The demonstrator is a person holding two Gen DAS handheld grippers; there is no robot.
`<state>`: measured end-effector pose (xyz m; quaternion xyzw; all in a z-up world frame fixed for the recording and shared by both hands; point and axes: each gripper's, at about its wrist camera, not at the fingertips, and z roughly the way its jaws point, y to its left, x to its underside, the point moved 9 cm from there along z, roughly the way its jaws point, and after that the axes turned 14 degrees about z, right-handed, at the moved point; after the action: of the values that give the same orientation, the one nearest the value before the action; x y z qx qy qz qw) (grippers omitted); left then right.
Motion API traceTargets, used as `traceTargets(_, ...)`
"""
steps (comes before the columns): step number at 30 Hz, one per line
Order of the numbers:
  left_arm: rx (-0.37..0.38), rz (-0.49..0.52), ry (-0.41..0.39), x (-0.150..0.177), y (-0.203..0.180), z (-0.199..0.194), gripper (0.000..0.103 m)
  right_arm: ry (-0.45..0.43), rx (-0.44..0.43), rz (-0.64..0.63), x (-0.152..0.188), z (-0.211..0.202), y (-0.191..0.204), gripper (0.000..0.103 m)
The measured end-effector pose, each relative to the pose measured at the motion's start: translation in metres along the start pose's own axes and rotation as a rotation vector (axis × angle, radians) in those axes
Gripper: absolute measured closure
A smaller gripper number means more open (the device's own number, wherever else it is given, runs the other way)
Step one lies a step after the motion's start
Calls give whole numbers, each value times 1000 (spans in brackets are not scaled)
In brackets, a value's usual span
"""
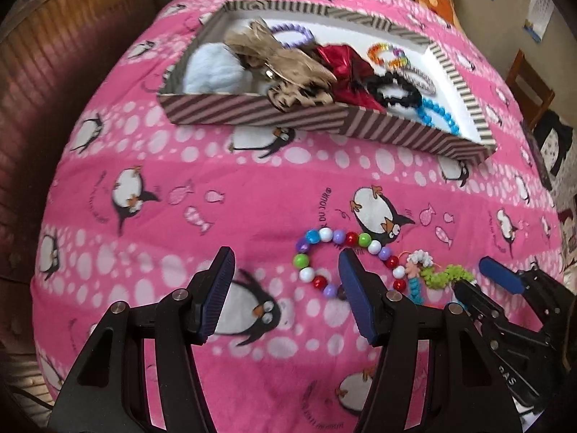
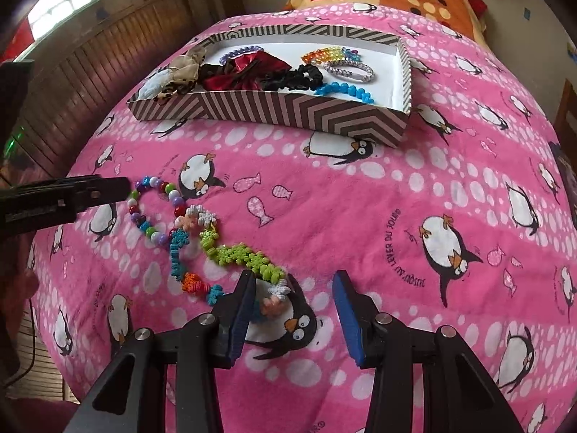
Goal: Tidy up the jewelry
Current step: 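Grasp the multicolour bead bracelet with left tool while right grasps green-teal bracelet, then carry both bracelets into the tray and open both tools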
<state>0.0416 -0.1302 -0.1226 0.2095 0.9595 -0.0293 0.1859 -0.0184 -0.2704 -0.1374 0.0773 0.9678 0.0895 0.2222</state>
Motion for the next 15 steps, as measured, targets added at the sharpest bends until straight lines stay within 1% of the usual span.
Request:
traceTargets(2, 12, 19, 38, 2, -6, 13, 43, -6, -3, -8, -1, 1, 1, 61)
traceTargets(3, 11, 21, 43, 3, -7, 16, 44, -9, -7, -13, -1, 2, 2, 61)
traceTargets(4, 2, 22, 21, 2, -7, 15, 49, -13, -9, -21, -2, 2, 2, 61)
traceTargets(5, 8, 19, -1, 0, -8, 14, 57, -19, -6, -32, -3, 2, 3, 65)
traceTargets(6, 5, 19, -3, -1, -7, 15, 68, -30, -1, -41, -4, 2, 2, 75)
traceTargets(7, -3, 19, -7, -3, -5, 15, 81, -34, -2, -43, -5, 2, 0, 83)
traceTargets(8, -1, 20, -9, -4, -5, 15, 90, -35, -5, -39, -6, 2, -1, 85)
traceTargets(9, 13, 21, -6, -5, -4, 15, 95, -32, -9, -36, -7, 2, -3, 89)
traceTargets(10, 26, 14, -1, -5, -3, 15, 95, -32, -12, -35, -8, 1, -5, 90)
traceTargets(12, 48, 0, 1, -6, 0, 12, 95, -41, -18, -34, -12, -5, -6, 90)
traceTargets(15, 62, -13, -20, -10, 5, -1, 95, -70, -35, -29, -20, -19, -5, 90)
